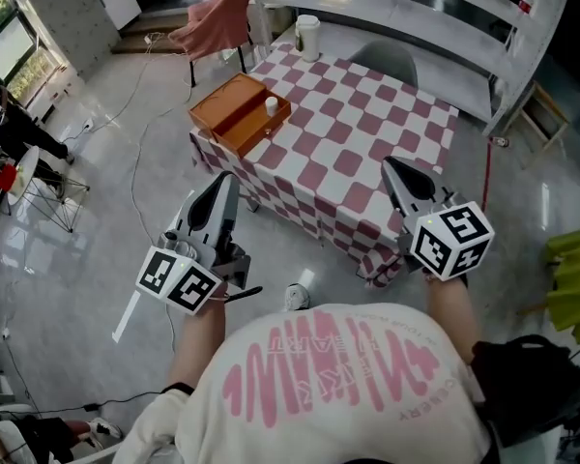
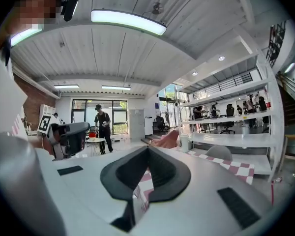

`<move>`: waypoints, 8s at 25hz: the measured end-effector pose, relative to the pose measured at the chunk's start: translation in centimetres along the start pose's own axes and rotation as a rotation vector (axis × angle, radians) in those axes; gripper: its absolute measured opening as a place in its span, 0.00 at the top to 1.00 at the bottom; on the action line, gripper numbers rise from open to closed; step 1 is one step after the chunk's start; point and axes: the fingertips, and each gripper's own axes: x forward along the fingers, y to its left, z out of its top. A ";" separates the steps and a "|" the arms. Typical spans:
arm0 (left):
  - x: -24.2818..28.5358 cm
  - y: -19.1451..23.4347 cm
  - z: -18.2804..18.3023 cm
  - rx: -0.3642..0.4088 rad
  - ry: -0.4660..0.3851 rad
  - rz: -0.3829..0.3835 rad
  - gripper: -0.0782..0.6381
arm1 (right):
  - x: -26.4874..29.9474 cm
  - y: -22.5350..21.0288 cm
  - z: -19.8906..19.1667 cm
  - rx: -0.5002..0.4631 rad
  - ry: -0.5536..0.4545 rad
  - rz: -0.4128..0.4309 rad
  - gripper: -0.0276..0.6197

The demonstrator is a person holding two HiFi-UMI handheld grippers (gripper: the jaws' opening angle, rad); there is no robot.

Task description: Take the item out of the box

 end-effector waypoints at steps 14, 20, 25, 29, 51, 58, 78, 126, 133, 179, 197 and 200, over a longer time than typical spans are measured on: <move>3.5 11.6 3.6 0.015 -0.007 -0.019 0.88 | 12.4 0.8 3.7 -0.002 -0.057 0.000 0.95; 3.7 16.3 3.8 0.005 -0.007 0.014 0.88 | 17.0 1.2 3.7 -0.006 -0.051 0.020 0.95; 3.7 19.4 3.3 -0.009 -0.004 0.036 0.88 | 20.2 1.1 2.6 -0.007 -0.023 0.023 0.95; 3.8 21.5 2.6 -0.023 0.006 0.053 0.88 | 22.4 0.9 2.0 0.000 -0.011 0.029 0.95; -1.2 26.6 -1.1 -0.099 0.079 0.224 0.88 | 31.6 1.0 -5.4 0.045 0.152 0.094 0.95; -3.4 29.1 0.1 -0.073 0.044 0.331 0.88 | 35.6 0.1 -4.6 0.024 0.143 0.108 0.95; -7.7 34.7 -0.2 -0.082 0.056 0.551 0.88 | 45.8 -4.6 -10.5 0.075 0.262 0.064 0.95; -2.7 40.0 -9.7 -0.217 0.223 0.561 0.88 | 51.6 -5.3 -20.3 -0.243 0.622 0.255 0.68; -2.5 39.9 -9.9 -0.218 0.223 0.553 0.88 | 51.6 -5.4 -20.3 -0.250 0.635 0.261 0.70; -3.0 40.2 -8.9 -0.224 0.171 0.539 0.88 | 51.5 -5.1 -20.5 -0.212 0.715 0.158 0.73; -2.7 40.5 -5.5 -0.211 0.052 0.513 0.88 | 50.8 -4.3 -14.1 -0.213 0.465 0.066 0.73; -1.7 40.0 -4.3 -0.190 0.033 0.456 0.88 | 49.7 -4.0 -11.9 -0.185 0.392 0.056 0.73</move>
